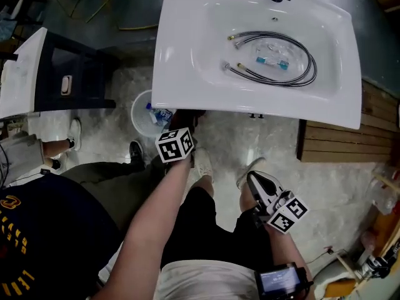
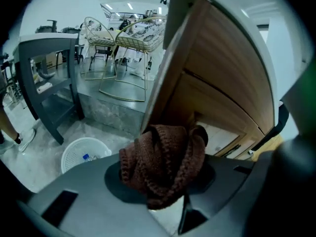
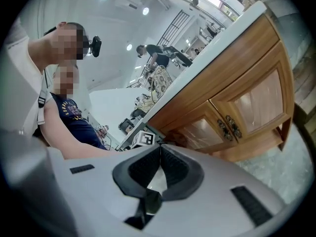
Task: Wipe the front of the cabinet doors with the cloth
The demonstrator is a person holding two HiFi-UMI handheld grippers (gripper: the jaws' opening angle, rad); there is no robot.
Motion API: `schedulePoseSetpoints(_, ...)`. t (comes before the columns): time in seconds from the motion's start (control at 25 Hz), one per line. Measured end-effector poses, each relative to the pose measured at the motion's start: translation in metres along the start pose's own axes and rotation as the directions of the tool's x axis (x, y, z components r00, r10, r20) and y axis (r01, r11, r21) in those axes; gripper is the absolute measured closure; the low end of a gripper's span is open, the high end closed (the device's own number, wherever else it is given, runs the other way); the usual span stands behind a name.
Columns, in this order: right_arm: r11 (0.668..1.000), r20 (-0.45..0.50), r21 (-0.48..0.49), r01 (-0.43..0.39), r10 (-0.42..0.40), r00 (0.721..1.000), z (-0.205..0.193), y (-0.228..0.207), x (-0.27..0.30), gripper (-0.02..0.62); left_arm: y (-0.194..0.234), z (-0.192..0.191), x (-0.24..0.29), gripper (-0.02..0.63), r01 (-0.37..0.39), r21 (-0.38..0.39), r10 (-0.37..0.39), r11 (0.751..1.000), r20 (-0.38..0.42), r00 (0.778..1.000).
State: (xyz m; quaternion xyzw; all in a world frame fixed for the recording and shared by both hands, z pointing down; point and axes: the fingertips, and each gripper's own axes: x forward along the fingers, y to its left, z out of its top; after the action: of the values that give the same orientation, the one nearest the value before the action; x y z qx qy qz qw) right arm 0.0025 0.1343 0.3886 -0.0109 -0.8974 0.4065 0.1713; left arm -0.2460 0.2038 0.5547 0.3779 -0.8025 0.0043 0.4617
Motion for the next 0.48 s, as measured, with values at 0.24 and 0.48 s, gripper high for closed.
schedulePoseSetpoints(0.24, 1.0, 0.035, 0.0, 0.019, -0.019, 0.999, -0.001, 0.001, 0.01, 0.581, 0.014, -0.01, 0.022, 0.454, 0.021, 0.153, -0.007, 0.988, -0.089, 0.996)
schedulePoseSetpoints(0.48, 0.998, 0.038, 0.031, 0.059, -0.06, 0.997, -0.014, -0.003, 0.007, 0.581, -0.02, -0.03, 0.051, 0.453, 0.122, 0.185, -0.094, 0.975, -0.153, 0.984)
